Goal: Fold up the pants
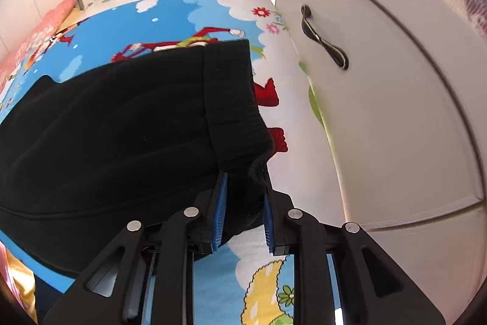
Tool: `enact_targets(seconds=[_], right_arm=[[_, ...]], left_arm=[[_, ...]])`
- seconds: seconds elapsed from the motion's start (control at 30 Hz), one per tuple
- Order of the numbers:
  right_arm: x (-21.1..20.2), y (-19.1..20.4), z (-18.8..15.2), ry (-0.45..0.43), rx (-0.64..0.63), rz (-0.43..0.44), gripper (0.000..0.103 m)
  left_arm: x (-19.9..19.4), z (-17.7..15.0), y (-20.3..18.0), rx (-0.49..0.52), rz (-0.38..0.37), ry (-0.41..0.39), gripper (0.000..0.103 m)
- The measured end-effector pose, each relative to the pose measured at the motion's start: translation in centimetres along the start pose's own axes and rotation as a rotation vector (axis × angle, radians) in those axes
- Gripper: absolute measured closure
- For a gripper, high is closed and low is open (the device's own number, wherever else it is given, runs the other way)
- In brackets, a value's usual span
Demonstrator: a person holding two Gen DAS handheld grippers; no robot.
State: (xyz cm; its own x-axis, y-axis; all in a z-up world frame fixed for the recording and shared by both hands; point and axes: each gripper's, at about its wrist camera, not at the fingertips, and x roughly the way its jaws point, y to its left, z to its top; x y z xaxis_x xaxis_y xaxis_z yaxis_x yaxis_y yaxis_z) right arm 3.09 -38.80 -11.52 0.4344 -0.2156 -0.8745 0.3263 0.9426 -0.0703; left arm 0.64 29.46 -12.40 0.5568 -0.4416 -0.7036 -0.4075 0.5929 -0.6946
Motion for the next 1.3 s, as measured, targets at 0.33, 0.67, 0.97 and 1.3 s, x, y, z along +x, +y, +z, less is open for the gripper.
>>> enact_targets(seconds=[0.33, 0.67, 0.97, 1.3], right_arm=[[-1.7, 1.0, 0.7, -0.046, -0.029, -0.004, 0.083], [-0.7, 1.3, -0.1, -0.044, -0.043, -0.023, 0.079], [-1.2, 1.3, -1.2, -0.020, -0.073, -0.066, 0.080], [-2.5, 2.1, -2.6, -0.056, -0.153, -0.185, 0.077]], left_arm=[[12.3, -9.8, -5.8, -0.039, -0.195, 0.360, 0.061], [15.4, -10.8, -7.6, -0.059, -0.208, 0.400, 0.098], [13.3, -11.9, -6.9, -0.002, -0.123, 0.382, 0.099], [13.6, -12.6, -7.0, 0.108, -0.129, 0.430, 0.075]])
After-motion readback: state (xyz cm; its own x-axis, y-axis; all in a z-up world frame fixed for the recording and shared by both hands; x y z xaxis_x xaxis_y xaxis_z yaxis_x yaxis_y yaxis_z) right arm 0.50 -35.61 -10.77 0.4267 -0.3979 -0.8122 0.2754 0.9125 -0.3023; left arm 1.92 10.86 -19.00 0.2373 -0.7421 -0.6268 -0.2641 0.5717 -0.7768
